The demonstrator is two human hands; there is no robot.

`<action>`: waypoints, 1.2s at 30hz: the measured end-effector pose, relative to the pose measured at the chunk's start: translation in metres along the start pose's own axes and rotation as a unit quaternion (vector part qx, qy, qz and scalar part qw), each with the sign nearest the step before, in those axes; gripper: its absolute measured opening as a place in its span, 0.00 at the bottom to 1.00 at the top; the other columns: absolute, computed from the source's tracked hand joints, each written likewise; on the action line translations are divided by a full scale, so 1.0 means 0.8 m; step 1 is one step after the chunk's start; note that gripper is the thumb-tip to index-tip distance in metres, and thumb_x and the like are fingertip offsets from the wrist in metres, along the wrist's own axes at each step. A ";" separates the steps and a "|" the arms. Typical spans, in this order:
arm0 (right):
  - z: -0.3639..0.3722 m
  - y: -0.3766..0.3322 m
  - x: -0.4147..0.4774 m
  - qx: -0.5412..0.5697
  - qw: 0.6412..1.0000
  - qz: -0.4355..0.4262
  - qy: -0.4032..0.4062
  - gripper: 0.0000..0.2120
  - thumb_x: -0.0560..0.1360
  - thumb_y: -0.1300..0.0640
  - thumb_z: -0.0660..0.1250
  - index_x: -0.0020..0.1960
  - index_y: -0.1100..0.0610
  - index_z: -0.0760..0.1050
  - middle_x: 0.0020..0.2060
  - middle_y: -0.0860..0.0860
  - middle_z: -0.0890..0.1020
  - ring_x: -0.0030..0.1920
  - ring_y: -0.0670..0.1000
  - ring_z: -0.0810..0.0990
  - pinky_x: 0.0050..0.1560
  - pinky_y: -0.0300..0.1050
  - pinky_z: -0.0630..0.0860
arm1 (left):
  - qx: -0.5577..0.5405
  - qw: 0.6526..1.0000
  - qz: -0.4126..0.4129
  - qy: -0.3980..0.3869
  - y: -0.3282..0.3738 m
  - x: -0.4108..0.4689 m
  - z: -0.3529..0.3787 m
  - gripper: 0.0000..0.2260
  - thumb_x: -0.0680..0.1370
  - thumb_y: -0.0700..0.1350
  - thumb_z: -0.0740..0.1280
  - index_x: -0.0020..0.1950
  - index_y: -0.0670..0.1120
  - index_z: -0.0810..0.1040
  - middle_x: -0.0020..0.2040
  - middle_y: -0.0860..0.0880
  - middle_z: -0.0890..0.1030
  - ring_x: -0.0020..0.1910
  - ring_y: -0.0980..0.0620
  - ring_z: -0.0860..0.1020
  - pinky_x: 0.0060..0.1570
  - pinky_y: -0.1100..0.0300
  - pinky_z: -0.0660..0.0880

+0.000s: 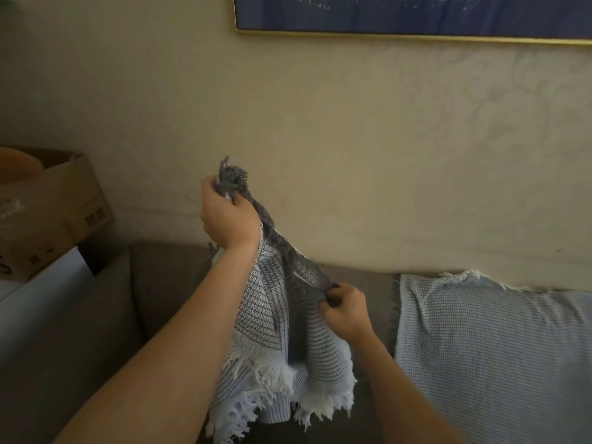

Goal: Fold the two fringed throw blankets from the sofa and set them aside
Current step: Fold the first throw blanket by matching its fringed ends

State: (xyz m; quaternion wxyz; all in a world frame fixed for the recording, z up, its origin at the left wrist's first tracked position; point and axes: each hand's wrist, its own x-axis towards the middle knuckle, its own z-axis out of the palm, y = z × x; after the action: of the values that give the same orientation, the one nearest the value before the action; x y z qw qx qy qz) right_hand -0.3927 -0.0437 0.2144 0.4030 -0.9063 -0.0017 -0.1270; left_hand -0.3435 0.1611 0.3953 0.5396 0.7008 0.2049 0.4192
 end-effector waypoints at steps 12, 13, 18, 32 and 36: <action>-0.019 0.013 0.004 -0.075 0.993 0.017 -0.093 0.14 0.68 0.56 0.68 0.29 0.61 0.68 0.24 0.53 0.67 0.26 0.50 0.64 0.29 0.47 0.65 | 0.025 0.999 -0.005 -0.021 -0.013 -0.007 0.002 0.07 0.83 0.37 0.66 0.59 0.47 0.79 0.46 0.54 0.78 0.52 0.44 0.83 0.48 0.55 0.71; -0.023 0.012 0.004 -0.075 0.992 0.014 -0.099 0.15 0.69 0.58 0.69 0.28 0.60 0.67 0.23 0.50 0.64 0.26 0.48 0.61 0.29 0.46 0.63 | 0.027 0.999 -0.004 -0.021 -0.014 -0.007 0.002 0.07 0.83 0.38 0.66 0.59 0.47 0.79 0.47 0.54 0.79 0.53 0.44 0.83 0.48 0.55 0.71; -0.033 0.014 0.009 -0.099 0.983 0.034 -0.152 0.14 0.67 0.56 0.69 0.34 0.66 0.72 0.27 0.51 0.64 0.30 0.48 0.62 0.31 0.47 0.63 | 0.047 0.999 0.001 -0.027 -0.021 -0.005 0.001 0.07 0.83 0.38 0.66 0.59 0.47 0.78 0.52 0.47 0.84 0.53 0.42 0.83 0.50 0.49 0.77; -0.039 -0.003 0.014 -0.221 0.950 0.069 -0.209 0.14 0.66 0.53 0.68 0.30 0.59 0.67 0.27 0.50 0.71 0.30 0.55 0.73 0.45 0.56 0.79 | 0.065 0.997 -0.008 -0.037 -0.031 -0.011 0.004 0.06 0.83 0.38 0.66 0.59 0.46 0.78 0.53 0.46 0.85 0.54 0.42 0.83 0.51 0.47 0.78; -0.038 0.007 0.010 -0.213 0.965 0.060 -0.142 0.16 0.64 0.49 0.72 0.30 0.60 0.73 0.24 0.49 0.69 0.28 0.53 0.71 0.44 0.48 0.71 | 0.061 0.997 -0.009 -0.037 -0.034 -0.005 0.002 0.06 0.83 0.38 0.67 0.59 0.45 0.79 0.54 0.46 0.84 0.54 0.42 0.83 0.51 0.47 0.79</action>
State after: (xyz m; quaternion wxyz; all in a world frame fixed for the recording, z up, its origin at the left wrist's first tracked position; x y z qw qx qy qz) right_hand -0.3911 -0.0703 0.2319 0.2033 -0.9784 0.0222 0.0303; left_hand -0.3403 0.1662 0.3682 0.5071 0.7454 0.2161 0.3749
